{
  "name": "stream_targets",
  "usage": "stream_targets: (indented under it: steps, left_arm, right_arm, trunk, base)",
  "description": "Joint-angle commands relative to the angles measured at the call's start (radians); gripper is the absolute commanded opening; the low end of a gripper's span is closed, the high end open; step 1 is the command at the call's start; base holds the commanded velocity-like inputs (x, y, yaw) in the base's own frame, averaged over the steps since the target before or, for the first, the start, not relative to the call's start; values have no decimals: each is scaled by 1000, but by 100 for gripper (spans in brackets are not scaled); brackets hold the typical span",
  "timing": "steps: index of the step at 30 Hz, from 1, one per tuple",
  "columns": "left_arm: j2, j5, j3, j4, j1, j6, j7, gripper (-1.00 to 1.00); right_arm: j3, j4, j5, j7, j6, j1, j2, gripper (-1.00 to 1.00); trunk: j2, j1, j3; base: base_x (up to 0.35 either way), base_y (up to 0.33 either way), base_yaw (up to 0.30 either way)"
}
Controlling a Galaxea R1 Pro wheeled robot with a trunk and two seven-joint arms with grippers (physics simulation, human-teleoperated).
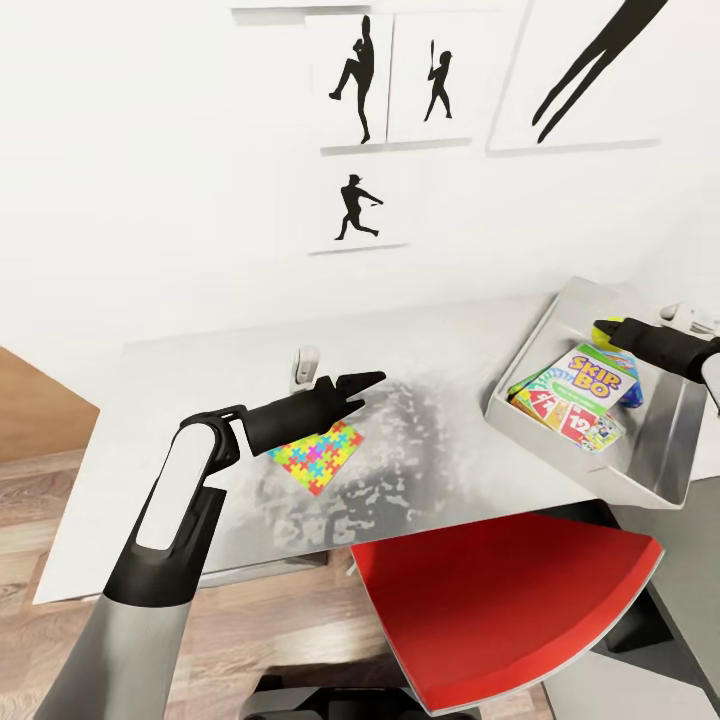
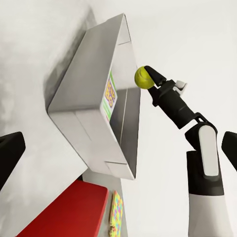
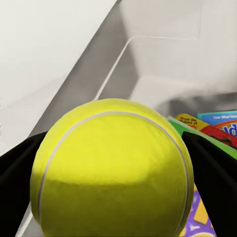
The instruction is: Put all the toys in the child's room - the three board games (two on the bed and one on the table), the two jigsaw puzzles on the table, and the tennis ball on the table - inside the toy box on the table in the child's room.
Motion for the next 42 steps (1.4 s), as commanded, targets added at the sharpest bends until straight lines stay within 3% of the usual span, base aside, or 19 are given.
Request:
stream_targets:
  steps: [1, 37, 42]
  left_arm:
    - [0, 10, 1, -1, -1, 3, 10, 100]
    - [0, 10, 1, -1, -14, 2, 10, 100]
    - [0, 10, 0, -1, -15, 2, 10, 100]
  right_arm:
    - [2, -1, -7, -5, 2, -1, 0, -100]
    - [1, 22, -7, -2, -13, -6, 0, -100]
    - [1, 61, -7, 31, -37, -10, 3, -100]
  trunk:
    - [-2, 1, -1]
    - [-2, 1, -1]
    - [-2, 1, -1]
  base:
    - [-1, -1, 73]
    - [0, 0, 39]
    - [0, 0, 0]
